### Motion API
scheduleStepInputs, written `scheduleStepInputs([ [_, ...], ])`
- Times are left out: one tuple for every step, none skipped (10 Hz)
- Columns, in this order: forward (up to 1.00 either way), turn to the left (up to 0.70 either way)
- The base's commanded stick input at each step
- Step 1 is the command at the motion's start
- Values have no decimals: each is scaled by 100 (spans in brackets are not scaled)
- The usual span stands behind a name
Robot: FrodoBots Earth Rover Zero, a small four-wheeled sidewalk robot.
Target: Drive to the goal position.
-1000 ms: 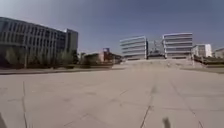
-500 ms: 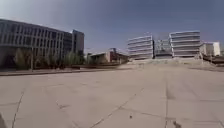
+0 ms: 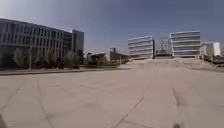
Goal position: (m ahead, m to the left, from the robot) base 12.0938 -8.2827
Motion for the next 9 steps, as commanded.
scheduleStepInputs([
  [70, -35],
  [70, -35],
  [70, -35],
  [70, -35],
  [70, -35],
  [70, -34],
  [70, -2],
  [70, 0],
  [70, 0],
])
